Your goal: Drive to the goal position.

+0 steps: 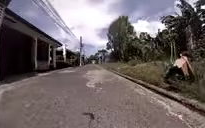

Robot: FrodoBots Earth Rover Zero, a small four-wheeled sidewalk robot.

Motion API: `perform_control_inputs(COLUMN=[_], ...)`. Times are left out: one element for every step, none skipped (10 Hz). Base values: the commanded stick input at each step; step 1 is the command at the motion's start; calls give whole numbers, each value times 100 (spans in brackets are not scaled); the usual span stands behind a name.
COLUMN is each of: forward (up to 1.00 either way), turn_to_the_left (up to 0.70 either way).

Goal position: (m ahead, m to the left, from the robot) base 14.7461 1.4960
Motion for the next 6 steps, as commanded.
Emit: perform_control_inputs(forward=[70,70,70,70,70,70], turn_to_the_left=[27,27,27,27,27,27])
